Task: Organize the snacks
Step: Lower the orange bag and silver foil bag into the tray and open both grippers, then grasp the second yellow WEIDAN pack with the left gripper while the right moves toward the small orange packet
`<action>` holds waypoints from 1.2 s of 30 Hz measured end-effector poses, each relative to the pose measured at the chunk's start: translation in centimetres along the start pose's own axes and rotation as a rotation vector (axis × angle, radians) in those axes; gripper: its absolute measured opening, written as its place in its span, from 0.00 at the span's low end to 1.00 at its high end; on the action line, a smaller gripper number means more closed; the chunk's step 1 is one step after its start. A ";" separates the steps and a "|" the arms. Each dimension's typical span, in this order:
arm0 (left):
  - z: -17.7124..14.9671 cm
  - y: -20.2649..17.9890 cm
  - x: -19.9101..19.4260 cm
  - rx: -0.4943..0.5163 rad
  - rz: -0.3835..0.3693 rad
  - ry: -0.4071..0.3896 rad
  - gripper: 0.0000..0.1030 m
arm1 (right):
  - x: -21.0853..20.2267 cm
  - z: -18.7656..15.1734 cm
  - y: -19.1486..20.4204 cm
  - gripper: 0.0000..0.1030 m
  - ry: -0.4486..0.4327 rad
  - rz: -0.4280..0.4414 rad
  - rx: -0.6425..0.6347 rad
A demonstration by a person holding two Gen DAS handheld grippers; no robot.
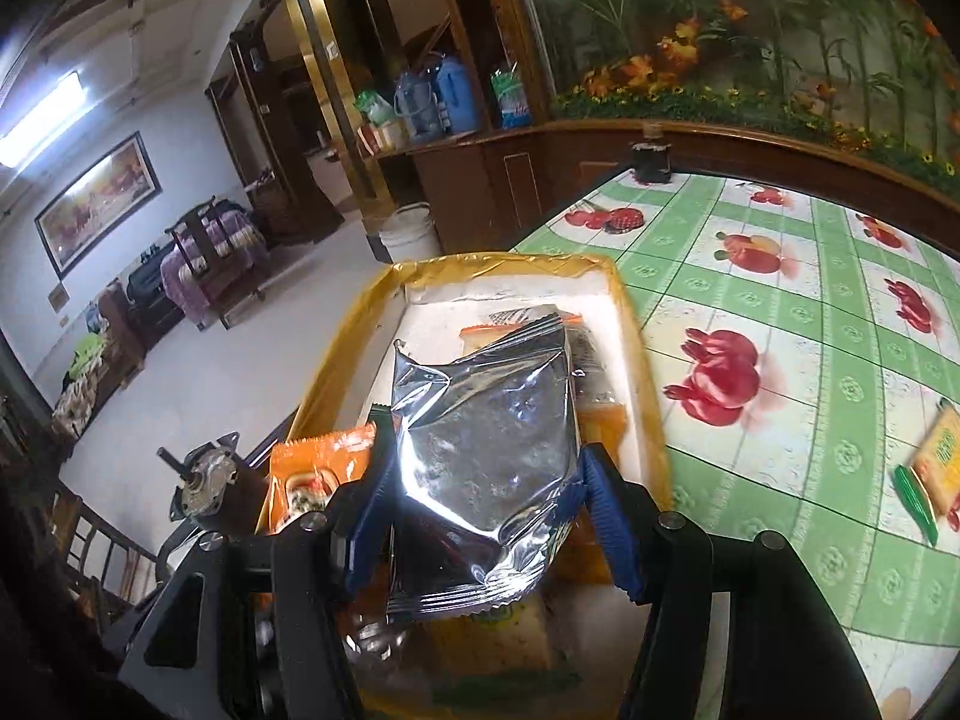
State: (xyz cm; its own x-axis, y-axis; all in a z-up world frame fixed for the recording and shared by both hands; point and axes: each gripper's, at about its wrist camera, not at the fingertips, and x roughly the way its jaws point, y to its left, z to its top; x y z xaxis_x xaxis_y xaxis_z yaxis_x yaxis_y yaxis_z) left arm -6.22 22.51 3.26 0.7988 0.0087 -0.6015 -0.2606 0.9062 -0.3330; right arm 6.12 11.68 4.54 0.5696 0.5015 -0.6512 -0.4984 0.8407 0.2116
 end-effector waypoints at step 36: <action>-0.1 -1.0 0.1 0.067 -0.016 0.038 0.64 | 0.9 5.1 -2.0 0.63 0.049 0.106 0.021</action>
State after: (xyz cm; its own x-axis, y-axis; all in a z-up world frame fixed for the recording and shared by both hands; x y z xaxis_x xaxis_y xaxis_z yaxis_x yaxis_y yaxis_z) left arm -5.93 21.55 3.52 0.7810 -0.0215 -0.6242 -0.2098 0.9323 -0.2947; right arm 10.96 11.46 7.28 0.4814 0.5773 -0.6595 -0.5399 0.7881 0.2958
